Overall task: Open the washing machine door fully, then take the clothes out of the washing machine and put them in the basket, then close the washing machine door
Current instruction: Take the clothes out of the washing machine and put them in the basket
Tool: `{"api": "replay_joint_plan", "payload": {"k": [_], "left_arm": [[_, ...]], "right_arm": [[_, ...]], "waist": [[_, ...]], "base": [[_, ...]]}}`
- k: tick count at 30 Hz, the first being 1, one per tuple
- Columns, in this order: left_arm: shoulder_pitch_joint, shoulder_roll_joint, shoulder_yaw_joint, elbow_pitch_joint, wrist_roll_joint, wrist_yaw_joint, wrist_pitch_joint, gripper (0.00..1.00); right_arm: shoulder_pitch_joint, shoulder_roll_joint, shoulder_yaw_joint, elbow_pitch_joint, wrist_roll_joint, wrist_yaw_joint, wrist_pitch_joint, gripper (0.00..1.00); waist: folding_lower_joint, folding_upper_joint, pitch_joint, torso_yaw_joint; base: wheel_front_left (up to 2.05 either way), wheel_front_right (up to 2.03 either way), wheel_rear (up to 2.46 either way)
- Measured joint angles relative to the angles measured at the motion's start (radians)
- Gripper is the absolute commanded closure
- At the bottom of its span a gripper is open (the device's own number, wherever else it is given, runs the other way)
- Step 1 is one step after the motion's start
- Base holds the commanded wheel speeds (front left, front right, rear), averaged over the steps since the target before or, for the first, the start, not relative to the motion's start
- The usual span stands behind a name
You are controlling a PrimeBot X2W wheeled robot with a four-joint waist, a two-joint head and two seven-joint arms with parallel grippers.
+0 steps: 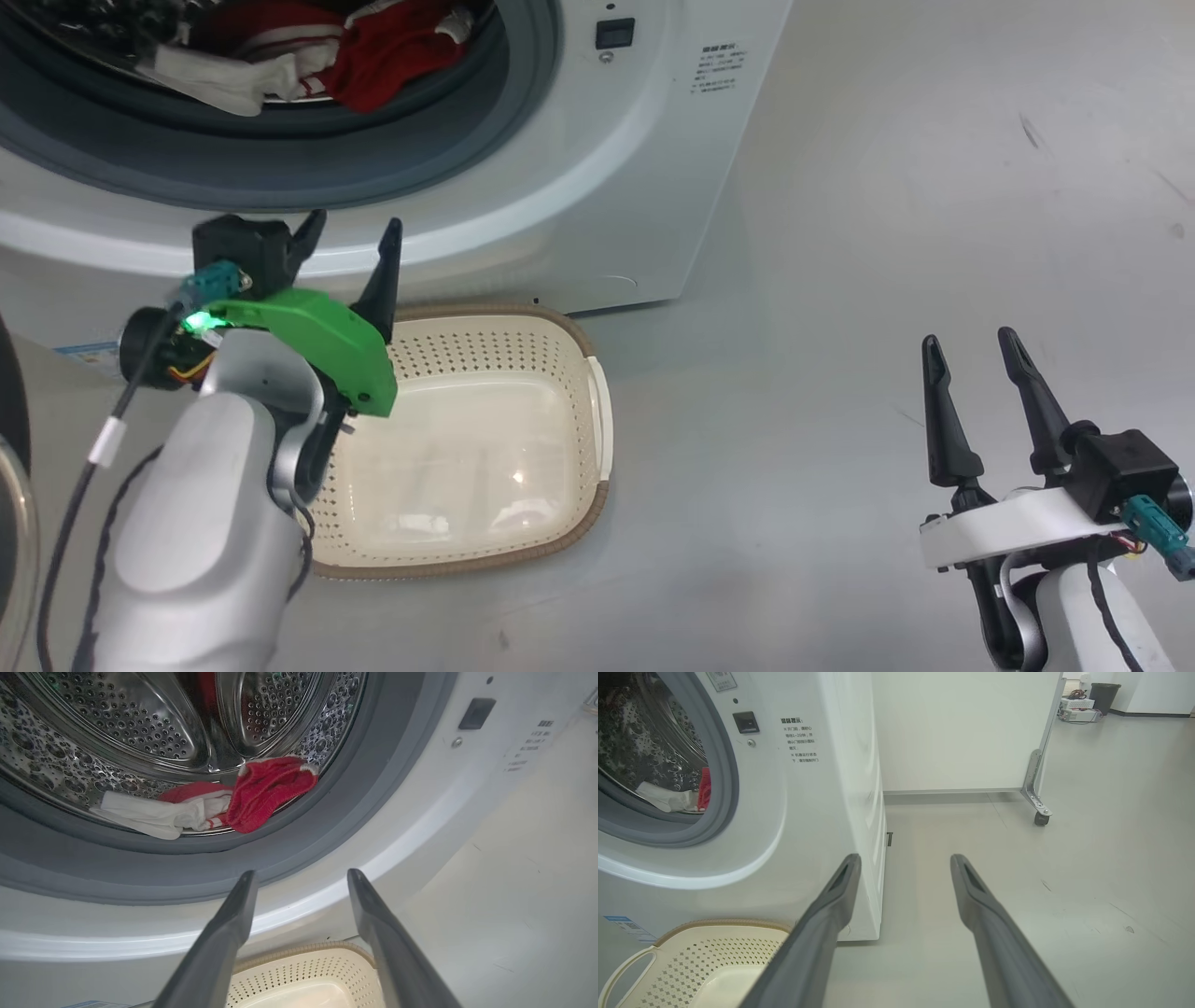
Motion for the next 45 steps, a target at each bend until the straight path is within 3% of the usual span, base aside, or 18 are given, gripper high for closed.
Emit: {"api": "replay_joint_plan", "payload": {"k": [8, 20, 31, 35, 37, 38, 45], "left_arm": [[-0.184, 0.056, 0.046, 0.073, -0.001, 0.0, 0.089, 0.0], [-0.411, 0.201, 0.081, 0.18, 0.036, 0.0, 0.191, 0.0], [-0.513, 0.251, 0.1, 0.255, 0.061, 0.002, 0.243, 0.0], [-0.532, 0.256, 0.114, 0.284, 0.066, 0.022, 0.231, 0.0], [-0.541, 0.26, 0.115, 0.292, 0.075, 0.03, 0.224, 0.76], [-0.549, 0.261, 0.115, 0.299, 0.082, 0.037, 0.222, 1.0], [-0.559, 0.253, 0.103, 0.34, 0.092, 0.045, 0.187, 1.0]], "right_arm": [[-0.037, 0.009, 0.02, -0.001, 0.016, 0.009, 0.0, 0.0], [-0.113, 0.024, 0.077, 0.021, 0.061, 0.02, -0.003, 0.0], [-0.133, 0.029, 0.087, 0.043, 0.086, 0.02, -0.006, 0.0], [-0.147, 0.03, 0.088, 0.054, 0.094, 0.019, -0.006, 0.0], [-0.149, 0.031, 0.088, 0.054, 0.095, 0.019, -0.006, 0.0], [-0.151, 0.031, 0.088, 0.054, 0.095, 0.019, -0.006, 0.0], [-0.178, 0.031, 0.078, 0.045, 0.102, 0.016, -0.007, 0.0]], "waist": [[0.0, 0.0, 0.071, -0.066], [0.0001, 0.0, 0.203, -0.2], [0.0001, 0.0, 0.288, -0.288], [0.0, 0.0, 0.313, -0.31], [0.0, 0.0, 0.321, -0.318], [0.0, 0.0, 0.324, -0.32], [0.0, 0.0, 0.327, -0.317]], "base": [[0.0, 0.0, 0.0], [0.0, 0.0, 0.0], [0.0, 0.0, 0.0], [0.0, 0.0, 0.0], [0.0, 0.0, 0.0], [0.0, 0.0, 0.0], [0.0, 0.0, 0.0]]}}
